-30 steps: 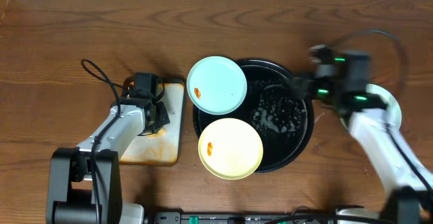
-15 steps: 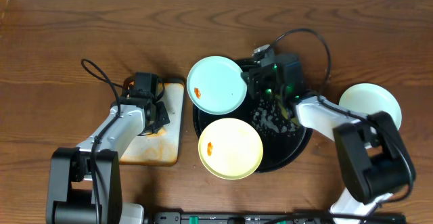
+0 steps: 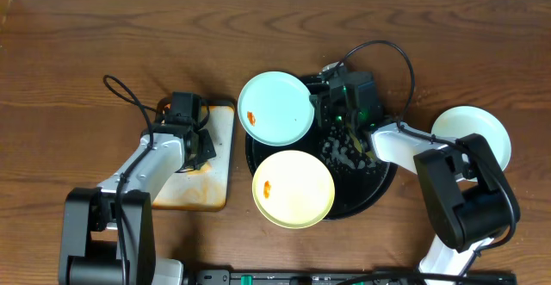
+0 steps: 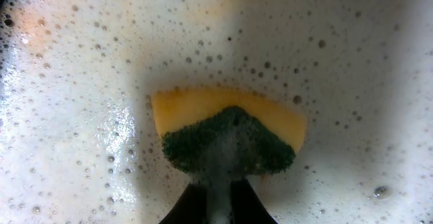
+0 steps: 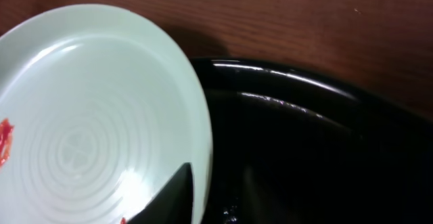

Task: Clean dirty plates on tray and stack at the side

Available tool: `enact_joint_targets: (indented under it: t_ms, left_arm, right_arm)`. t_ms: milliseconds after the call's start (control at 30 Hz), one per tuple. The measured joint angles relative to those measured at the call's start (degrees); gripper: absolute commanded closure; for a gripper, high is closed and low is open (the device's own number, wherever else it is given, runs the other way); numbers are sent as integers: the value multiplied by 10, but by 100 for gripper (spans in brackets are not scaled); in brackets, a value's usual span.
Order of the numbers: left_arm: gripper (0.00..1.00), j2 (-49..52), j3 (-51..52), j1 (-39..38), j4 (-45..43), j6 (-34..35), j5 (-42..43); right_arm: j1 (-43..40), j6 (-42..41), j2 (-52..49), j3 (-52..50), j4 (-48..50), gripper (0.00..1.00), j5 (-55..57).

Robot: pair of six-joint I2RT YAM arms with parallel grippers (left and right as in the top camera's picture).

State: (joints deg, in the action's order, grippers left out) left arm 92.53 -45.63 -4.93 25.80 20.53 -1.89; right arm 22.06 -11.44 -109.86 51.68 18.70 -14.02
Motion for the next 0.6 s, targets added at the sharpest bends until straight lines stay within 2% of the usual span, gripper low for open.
enact_joint_targets:
  t_ms: [300, 367, 400, 600]
  left_arm:
    - [93, 0, 0, 0, 0, 0, 0]
    - [93, 0, 0, 0, -1, 0, 0]
    - [92, 0, 0, 0, -1, 0, 0]
    - [93, 0, 0, 0, -1, 0, 0]
  right_arm:
    - [7, -12, -11, 0, -2, 85, 2]
    - [7, -12, -11, 0, -1, 96, 2]
    - [7, -16, -11, 0, -2, 97, 1]
    - [7, -46, -17, 0, -4, 99, 2]
